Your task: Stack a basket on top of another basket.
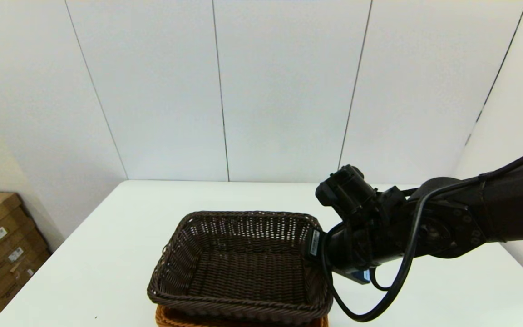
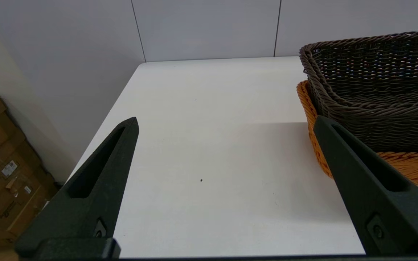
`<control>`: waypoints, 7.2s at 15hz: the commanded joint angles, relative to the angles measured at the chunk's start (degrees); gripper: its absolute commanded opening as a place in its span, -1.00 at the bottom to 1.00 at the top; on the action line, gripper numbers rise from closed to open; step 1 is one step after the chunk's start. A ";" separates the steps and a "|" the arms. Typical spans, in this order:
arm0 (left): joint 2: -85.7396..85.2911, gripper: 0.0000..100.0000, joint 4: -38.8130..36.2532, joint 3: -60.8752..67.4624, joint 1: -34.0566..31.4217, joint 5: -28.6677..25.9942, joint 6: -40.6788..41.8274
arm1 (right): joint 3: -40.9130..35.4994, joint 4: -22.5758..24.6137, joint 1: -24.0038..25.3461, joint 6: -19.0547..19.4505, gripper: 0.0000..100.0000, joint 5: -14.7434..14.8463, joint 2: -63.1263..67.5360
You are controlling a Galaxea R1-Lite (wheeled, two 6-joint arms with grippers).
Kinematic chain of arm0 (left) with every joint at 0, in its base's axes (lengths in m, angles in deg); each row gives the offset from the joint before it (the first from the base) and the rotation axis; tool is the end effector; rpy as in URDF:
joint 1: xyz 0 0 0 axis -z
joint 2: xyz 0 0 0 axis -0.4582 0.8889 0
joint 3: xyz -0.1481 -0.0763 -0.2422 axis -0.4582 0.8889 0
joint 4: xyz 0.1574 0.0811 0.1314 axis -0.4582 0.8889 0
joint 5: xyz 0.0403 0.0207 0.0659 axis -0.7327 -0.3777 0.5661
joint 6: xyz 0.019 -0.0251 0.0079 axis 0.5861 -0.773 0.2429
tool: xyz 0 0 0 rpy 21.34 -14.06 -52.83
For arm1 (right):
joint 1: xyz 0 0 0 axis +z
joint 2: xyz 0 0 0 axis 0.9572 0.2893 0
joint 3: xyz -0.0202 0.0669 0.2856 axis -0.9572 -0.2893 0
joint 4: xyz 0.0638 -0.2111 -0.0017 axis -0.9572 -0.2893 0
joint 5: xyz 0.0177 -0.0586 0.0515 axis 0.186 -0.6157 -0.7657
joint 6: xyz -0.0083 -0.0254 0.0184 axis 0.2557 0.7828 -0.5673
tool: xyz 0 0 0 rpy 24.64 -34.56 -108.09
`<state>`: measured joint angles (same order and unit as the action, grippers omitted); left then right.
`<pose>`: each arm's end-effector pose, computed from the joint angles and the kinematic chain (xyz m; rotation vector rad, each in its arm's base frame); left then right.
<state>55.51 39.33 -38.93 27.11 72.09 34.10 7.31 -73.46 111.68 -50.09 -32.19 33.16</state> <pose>0.0257 -0.0004 0.0748 0.0199 0.0066 -0.0108 0.2747 0.2215 0.0831 0.4980 1.2136 0.1527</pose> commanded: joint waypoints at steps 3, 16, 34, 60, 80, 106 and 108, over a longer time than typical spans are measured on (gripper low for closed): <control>-0.11 1.00 0.00 0.09 -0.02 -0.02 0.00 | -0.42 -0.04 -0.09 -0.74 -1.00 0.03 0.46; -0.11 1.00 0.00 0.09 -0.11 -0.02 0.00 | -1.21 0.14 0.00 -1.00 -1.00 2.58 0.46; -0.11 1.00 0.00 0.09 -0.02 -0.02 0.00 | -2.62 0.23 0.17 -1.18 1.00 3.81 -0.68; -0.11 1.00 0.00 0.09 -0.02 -0.02 0.00 | -10.79 4.27 -0.70 32.66 1.00 24.37 -32.14; -0.11 1.00 0.00 0.09 -0.02 -0.02 0.00 | -33.56 9.63 -29.62 56.04 1.00 21.39 -68.62; -0.11 1.00 0.00 0.09 -0.02 -0.02 -0.09 | -61.94 14.29 -43.77 61.49 1.00 3.19 -93.05; -0.11 1.00 0.00 0.09 -0.02 -0.02 -0.09 | -62.38 14.46 -41.05 61.40 1.00 3.28 -93.84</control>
<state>55.51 39.33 -38.93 27.11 72.09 34.06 -54.73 -59.15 68.46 11.29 -28.88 -60.04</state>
